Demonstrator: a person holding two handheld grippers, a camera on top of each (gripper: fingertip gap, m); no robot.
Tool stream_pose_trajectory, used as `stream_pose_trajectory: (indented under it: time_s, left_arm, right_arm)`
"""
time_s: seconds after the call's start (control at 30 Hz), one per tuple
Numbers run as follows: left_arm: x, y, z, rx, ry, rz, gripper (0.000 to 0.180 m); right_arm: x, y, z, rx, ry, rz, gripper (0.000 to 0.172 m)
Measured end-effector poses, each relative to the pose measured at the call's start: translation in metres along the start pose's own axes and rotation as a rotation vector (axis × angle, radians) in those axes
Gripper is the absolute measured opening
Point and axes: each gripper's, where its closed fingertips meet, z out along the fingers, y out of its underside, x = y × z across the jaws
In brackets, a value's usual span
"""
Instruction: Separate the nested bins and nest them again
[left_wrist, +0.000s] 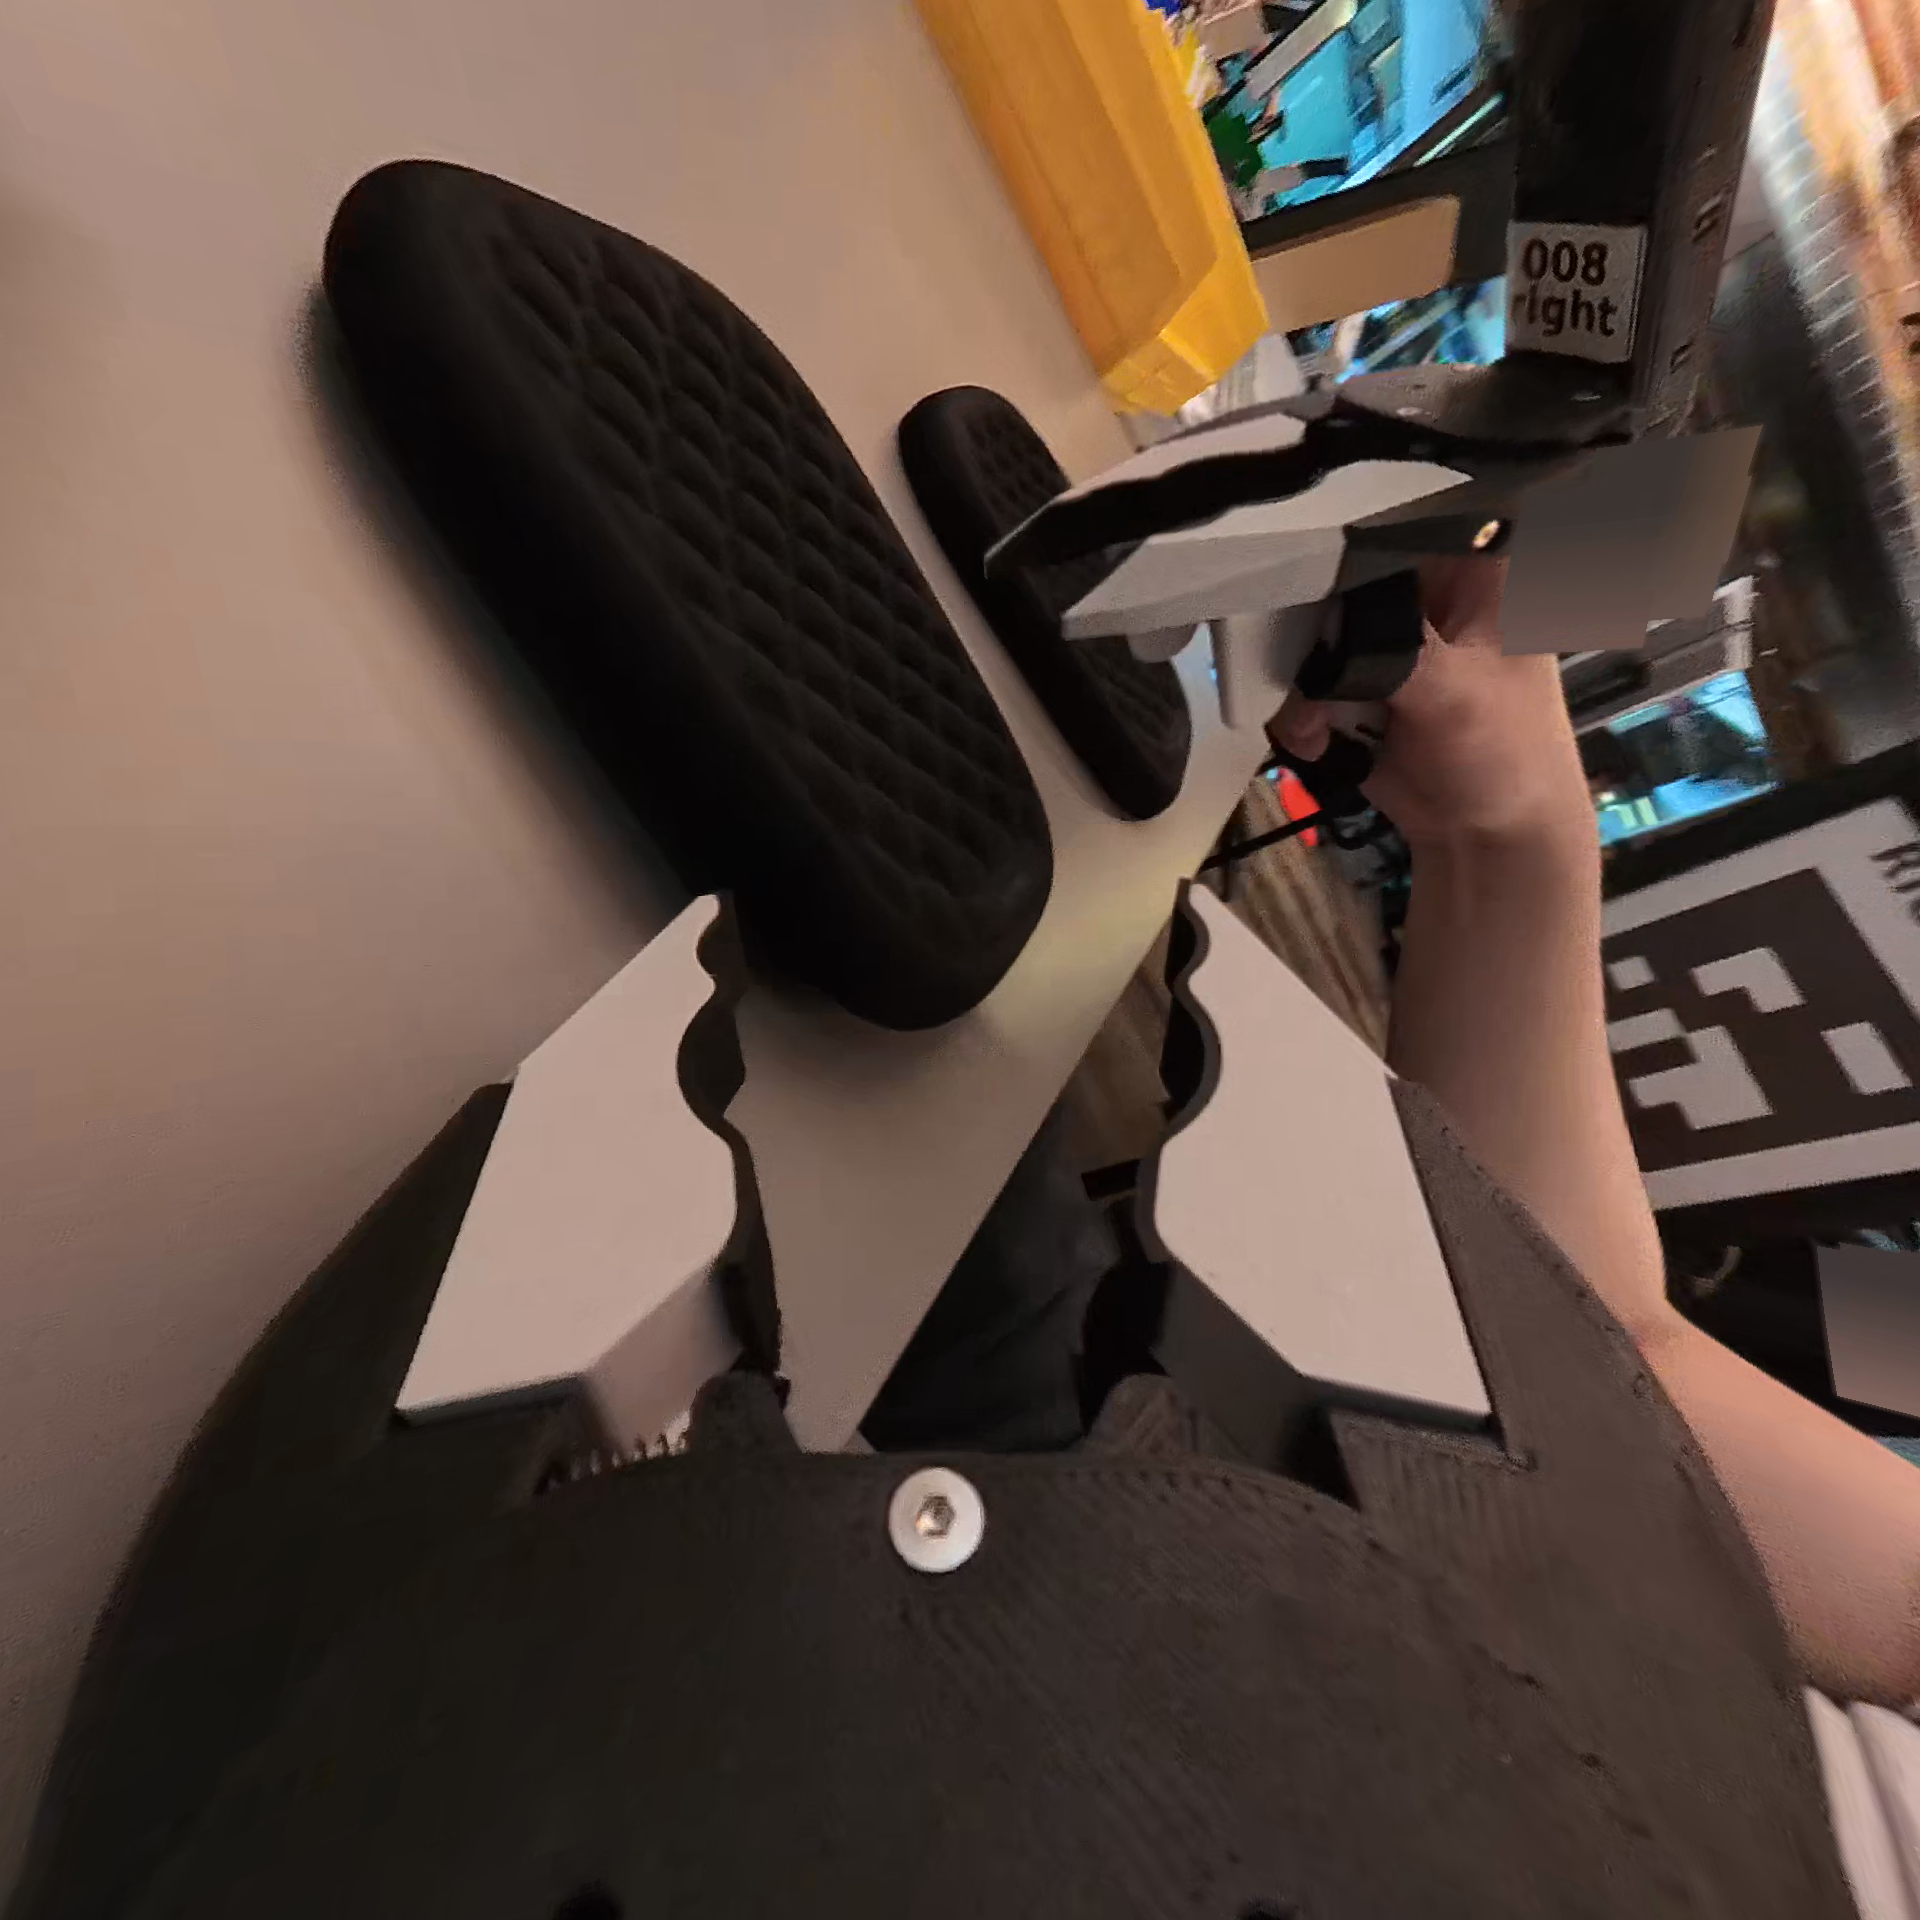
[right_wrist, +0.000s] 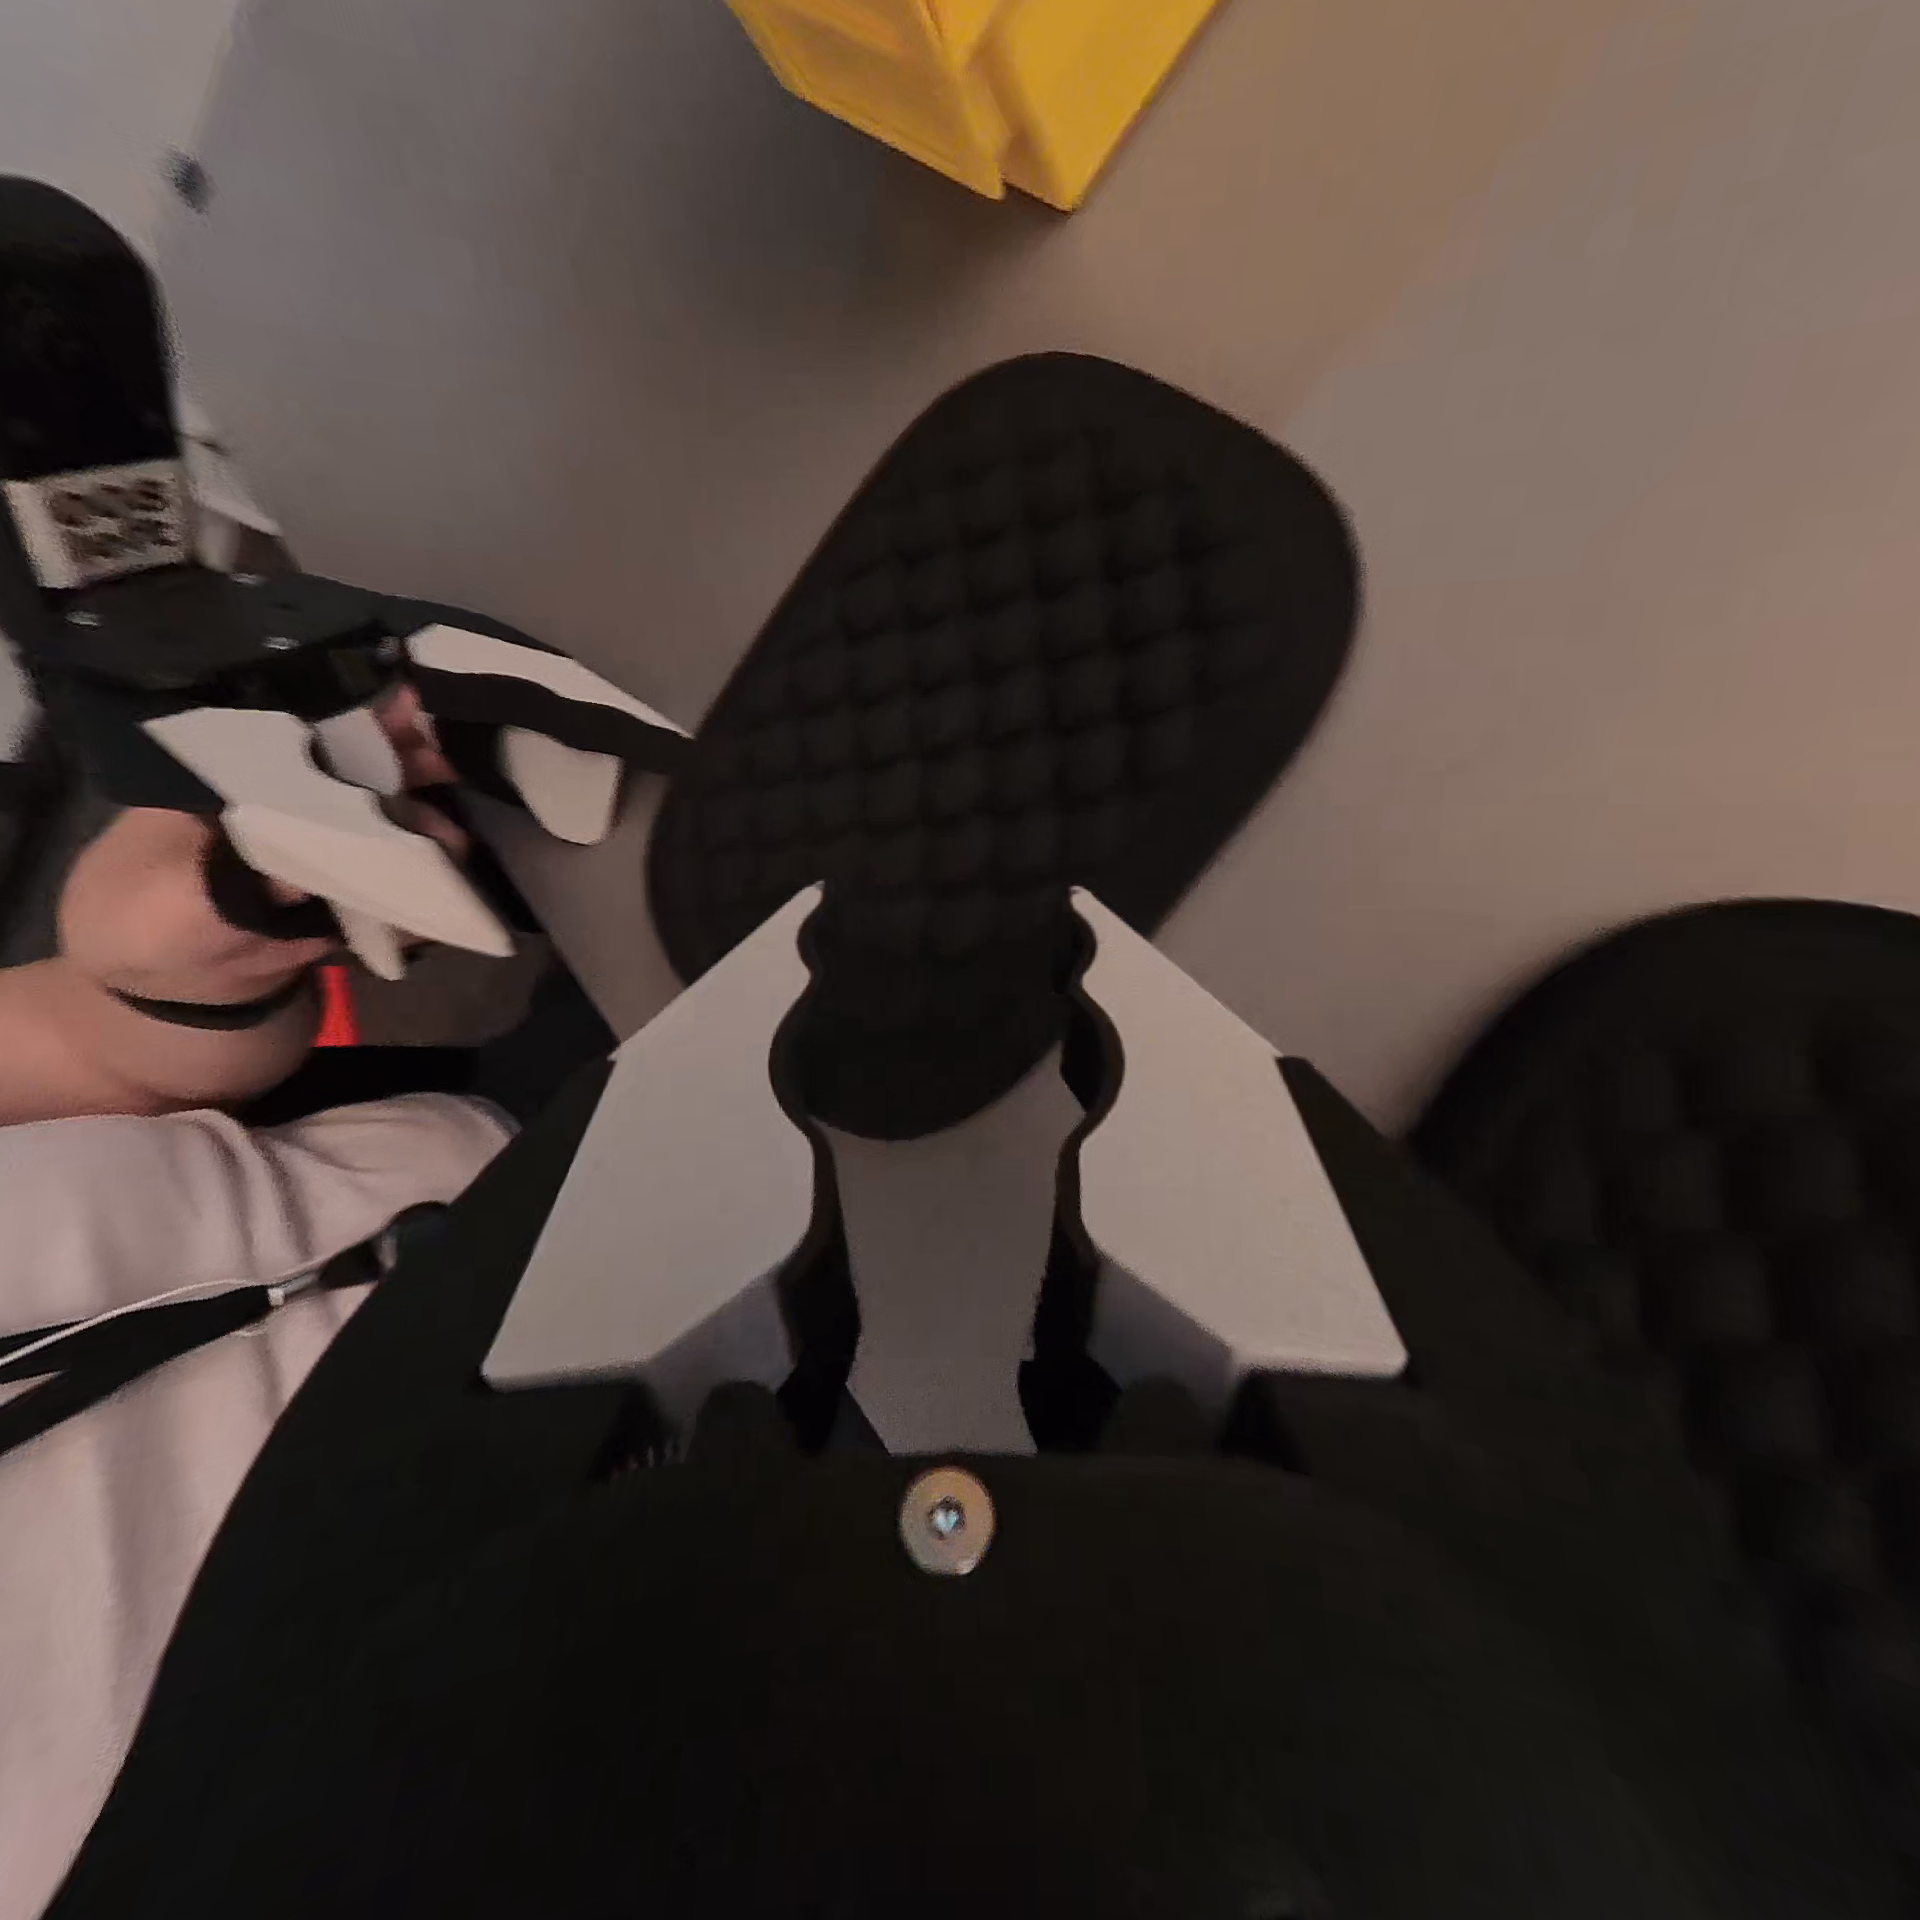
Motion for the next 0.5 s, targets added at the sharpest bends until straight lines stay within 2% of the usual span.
stream_pose_trajectory:
  time_s: [0.07, 0.13, 0.17, 0.37, 0.5]
  left_arm:
    - [-0.003, -0.002, 0.005, -0.012, -0.035, 0.003, 0.08]
    - [-0.006, -0.007, 0.008, -0.004, -0.055, -0.03, 0.084]
    - [-0.006, -0.01, 0.009, 0.011, -0.05, -0.049, 0.086]
    - [-0.006, -0.027, 0.011, 0.128, 0.034, -0.198, 0.093]
    - [0.006, -0.034, 0.01, 0.2, 0.059, -0.168, 0.077]
  right_arm:
    - [0.0, 0.014, 0.013, -0.026, -0.024, 0.004, 0.04]
    - [0.011, 0.014, 0.014, 0.03, 0.07, -0.033, 0.018]
    - [0.014, 0.016, 0.014, 0.048, 0.098, -0.054, 0.015]
    - [0.015, 0.019, 0.012, 0.195, 0.083, -0.035, 0.014]
    - [0.015, 0.024, 0.001, 0.231, 0.016, 0.024, 0.013]
